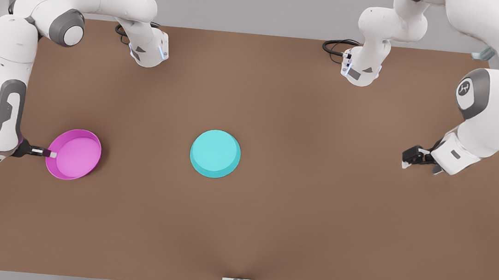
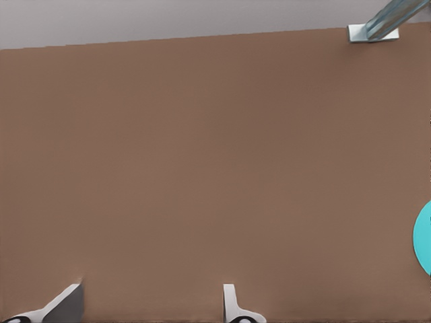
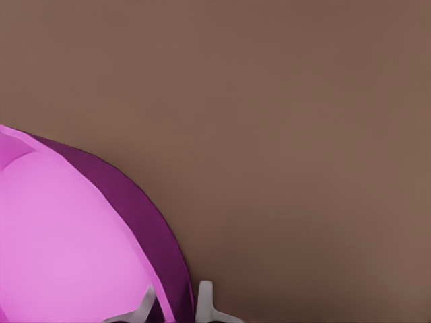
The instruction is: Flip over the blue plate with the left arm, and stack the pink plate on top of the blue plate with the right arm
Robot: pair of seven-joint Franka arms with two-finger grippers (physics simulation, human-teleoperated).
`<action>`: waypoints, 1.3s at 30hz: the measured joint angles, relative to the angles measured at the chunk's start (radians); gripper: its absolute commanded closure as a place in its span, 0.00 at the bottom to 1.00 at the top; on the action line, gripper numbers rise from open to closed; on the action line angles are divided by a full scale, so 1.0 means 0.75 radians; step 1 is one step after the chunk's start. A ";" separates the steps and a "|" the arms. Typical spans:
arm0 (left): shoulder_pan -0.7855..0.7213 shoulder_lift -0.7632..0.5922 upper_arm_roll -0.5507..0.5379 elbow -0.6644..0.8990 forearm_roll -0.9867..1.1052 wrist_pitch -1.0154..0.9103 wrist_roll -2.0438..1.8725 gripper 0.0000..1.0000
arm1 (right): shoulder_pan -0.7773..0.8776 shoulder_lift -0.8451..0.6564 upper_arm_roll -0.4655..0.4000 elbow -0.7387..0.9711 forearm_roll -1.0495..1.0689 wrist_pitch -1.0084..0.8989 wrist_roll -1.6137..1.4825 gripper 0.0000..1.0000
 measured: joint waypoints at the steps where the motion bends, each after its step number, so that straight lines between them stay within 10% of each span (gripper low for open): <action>1: 0.002 -0.004 -0.002 -0.008 0.002 0.012 -0.014 0.00 | 0.000 0.000 0.000 0.000 -0.002 0.000 -0.004 0.74; 20: 0.005 -0.013 0.012 -0.034 -0.027 0.059 -0.030 0.00 | 0.002 -0.095 0.049 -0.025 0.007 -0.108 -0.053 0.79; 39: 0.004 -0.017 0.014 -0.030 -0.053 0.057 -0.045 0.00 | 0.928 -0.182 0.054 -0.023 -0.012 -0.173 0.130 0.79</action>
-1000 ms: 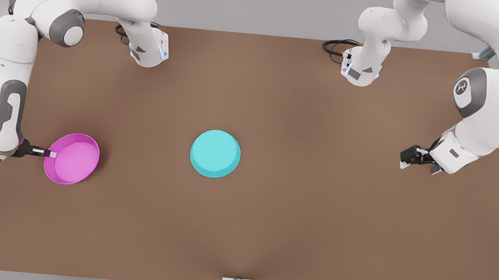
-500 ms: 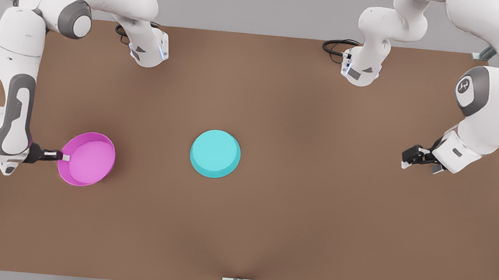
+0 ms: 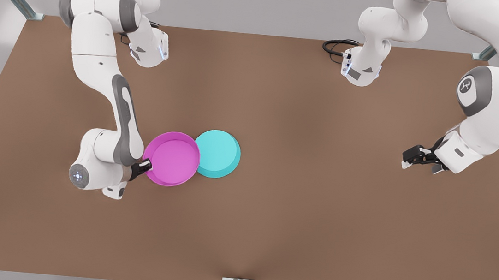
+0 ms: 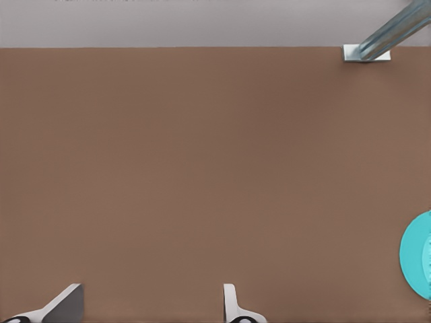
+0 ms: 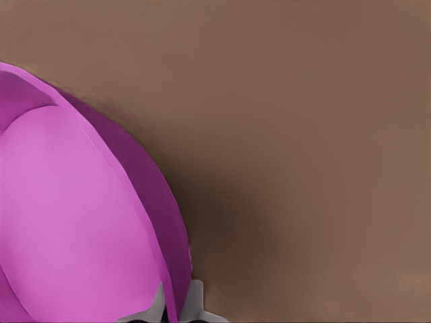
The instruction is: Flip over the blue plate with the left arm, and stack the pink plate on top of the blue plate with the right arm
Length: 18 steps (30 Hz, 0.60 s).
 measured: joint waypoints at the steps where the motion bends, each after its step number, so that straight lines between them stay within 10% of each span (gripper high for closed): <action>1: 0.000 0.000 0.000 0.000 0.000 0.000 0.001 0.00 | 0.057 0.000 0.000 0.000 0.005 -0.034 0.046 0.79; 11: 0.000 0.010 0.006 0.018 0.002 -0.014 0.011 0.00 | 0.264 0.028 0.001 0.002 0.019 -0.003 0.170 0.76; 15: 0.000 0.010 0.006 0.018 0.002 -0.014 0.004 0.00 | 0.264 0.034 0.003 0.004 0.000 0.010 0.176 0.00; 18: 0.000 0.010 0.006 0.026 0.003 -0.016 0.002 0.00 | 0.255 -0.043 0.003 0.008 0.012 -0.022 0.183 0.00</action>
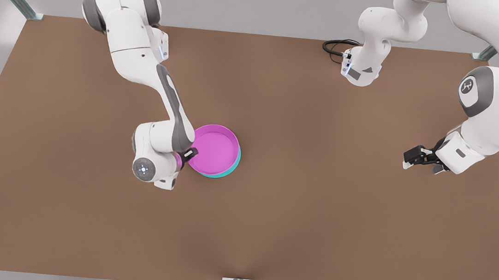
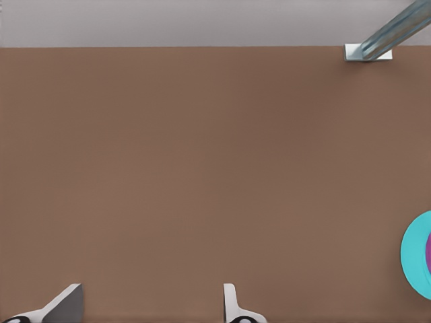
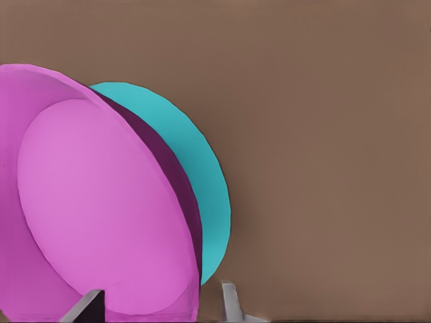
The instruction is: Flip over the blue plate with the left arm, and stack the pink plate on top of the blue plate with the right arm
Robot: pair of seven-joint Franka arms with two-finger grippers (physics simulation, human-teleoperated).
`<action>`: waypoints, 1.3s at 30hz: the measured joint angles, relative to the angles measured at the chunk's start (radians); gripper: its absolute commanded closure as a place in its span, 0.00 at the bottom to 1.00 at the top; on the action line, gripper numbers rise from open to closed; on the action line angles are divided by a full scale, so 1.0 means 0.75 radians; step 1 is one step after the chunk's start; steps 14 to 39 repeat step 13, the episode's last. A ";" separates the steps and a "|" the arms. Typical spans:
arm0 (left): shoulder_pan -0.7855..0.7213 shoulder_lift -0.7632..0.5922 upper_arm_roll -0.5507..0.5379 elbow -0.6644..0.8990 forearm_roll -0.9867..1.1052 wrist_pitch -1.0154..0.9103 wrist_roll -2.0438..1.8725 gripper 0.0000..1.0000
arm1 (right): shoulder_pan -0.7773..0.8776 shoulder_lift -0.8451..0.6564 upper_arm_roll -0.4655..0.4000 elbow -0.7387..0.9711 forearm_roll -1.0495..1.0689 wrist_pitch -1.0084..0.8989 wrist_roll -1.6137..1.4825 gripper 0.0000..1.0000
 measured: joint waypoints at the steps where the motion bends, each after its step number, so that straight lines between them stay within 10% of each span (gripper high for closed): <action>1: 0.000 0.001 0.000 0.001 0.000 0.000 -0.001 0.00 | -0.010 -0.079 -0.001 0.008 0.011 -0.092 0.126 0.00; 6: 0.000 0.004 0.000 0.003 -0.001 0.002 -0.002 0.00 | -0.480 -0.654 0.104 0.148 -0.475 -0.417 0.470 0.00; 39: 0.000 0.000 0.000 0.003 -0.004 0.004 0.012 0.00 | -0.521 -0.667 0.123 0.290 -0.584 -0.542 0.457 0.00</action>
